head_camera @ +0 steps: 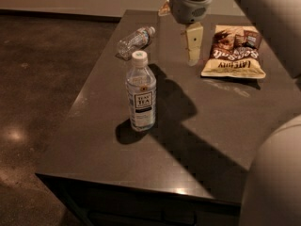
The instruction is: Move water bottle near brown chip bag
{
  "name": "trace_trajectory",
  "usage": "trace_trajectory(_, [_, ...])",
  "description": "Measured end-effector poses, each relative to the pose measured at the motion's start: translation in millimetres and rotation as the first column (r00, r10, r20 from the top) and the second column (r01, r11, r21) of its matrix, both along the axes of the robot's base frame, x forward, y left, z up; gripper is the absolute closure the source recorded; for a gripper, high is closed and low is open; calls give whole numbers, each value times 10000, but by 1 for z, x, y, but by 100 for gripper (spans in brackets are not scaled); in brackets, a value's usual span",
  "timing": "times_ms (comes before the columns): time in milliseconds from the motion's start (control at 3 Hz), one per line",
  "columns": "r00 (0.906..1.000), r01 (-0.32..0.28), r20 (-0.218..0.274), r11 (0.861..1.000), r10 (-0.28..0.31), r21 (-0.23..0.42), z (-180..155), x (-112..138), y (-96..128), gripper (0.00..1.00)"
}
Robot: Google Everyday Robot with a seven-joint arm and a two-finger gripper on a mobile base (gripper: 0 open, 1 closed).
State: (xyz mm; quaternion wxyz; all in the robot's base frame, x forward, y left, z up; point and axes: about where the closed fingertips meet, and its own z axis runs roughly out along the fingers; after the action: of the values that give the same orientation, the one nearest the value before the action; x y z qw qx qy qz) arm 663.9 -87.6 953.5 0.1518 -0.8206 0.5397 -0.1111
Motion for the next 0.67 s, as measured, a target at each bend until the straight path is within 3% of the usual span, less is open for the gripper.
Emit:
trace_trajectory(333, [9870,-1609,-137,9851,1604,-604,-8,9,16,0])
trace_trajectory(667, [9697,-2438,-52,9658,2444,-881,-9,13,19,0])
